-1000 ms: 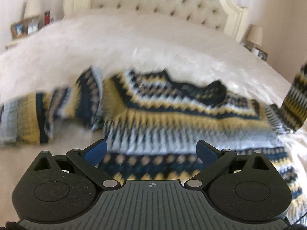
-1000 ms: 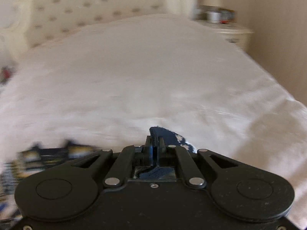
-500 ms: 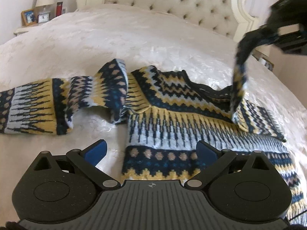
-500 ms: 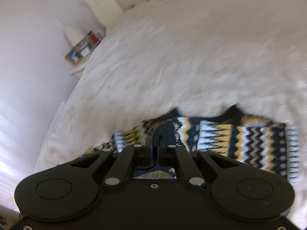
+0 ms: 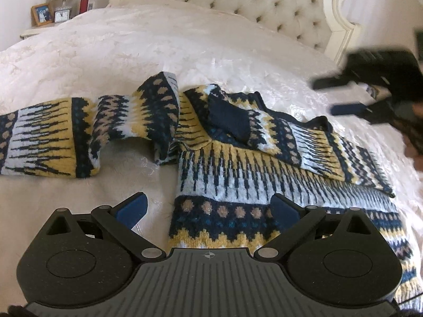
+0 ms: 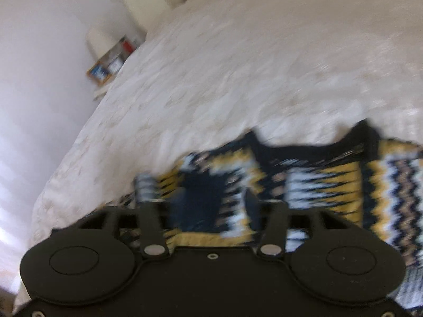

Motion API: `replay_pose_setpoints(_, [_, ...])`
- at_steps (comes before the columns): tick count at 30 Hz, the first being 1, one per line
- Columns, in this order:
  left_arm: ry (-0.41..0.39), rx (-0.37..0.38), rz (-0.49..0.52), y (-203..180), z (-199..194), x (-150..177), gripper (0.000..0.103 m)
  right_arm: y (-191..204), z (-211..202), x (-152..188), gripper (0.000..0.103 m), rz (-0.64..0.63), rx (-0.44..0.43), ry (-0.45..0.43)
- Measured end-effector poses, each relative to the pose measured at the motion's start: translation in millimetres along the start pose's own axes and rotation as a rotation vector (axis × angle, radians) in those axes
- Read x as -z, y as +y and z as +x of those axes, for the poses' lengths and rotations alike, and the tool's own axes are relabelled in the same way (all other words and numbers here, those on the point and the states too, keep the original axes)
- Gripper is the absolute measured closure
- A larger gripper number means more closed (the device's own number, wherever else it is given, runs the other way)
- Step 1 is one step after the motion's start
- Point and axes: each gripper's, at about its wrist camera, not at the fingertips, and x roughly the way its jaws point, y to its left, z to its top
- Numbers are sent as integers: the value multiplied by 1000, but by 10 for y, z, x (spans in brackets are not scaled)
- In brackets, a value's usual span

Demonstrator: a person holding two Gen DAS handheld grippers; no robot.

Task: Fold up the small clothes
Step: 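Carry the sleeve cuff with the right gripper across the sweater body, then lay the sleeve on the sweater body and open the right gripper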

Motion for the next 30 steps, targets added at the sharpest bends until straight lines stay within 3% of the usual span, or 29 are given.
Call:
replay_pose_setpoints(9, [-16, 20, -5, -107, 1, -149, 3, -1151, -756, 339, 39, -46, 259, -147])
replay_pose_setpoints(15, [10, 65, 4, -302, 223, -408, 5, -1799, -1093, 560, 39, -12, 360, -196])
replay_pose_setpoints(18, [50, 84, -11, -398, 476, -545, 22, -2034, -1171, 610, 39, 55, 339, -209])
replay_pose_setpoints(24, [71, 43, 0, -541, 900, -724, 23, -2235, -1099, 599, 39, 107, 247, -193])
replay_pose_setpoints(27, [166, -65, 37, -533, 1151, -710, 34, -2325, -979, 585, 39, 144, 194, -193])
replay_pose_setpoints(30, [196, -86, 108, -544, 1206, -670, 33, -2458, -897, 559, 39, 214, 153, -206])
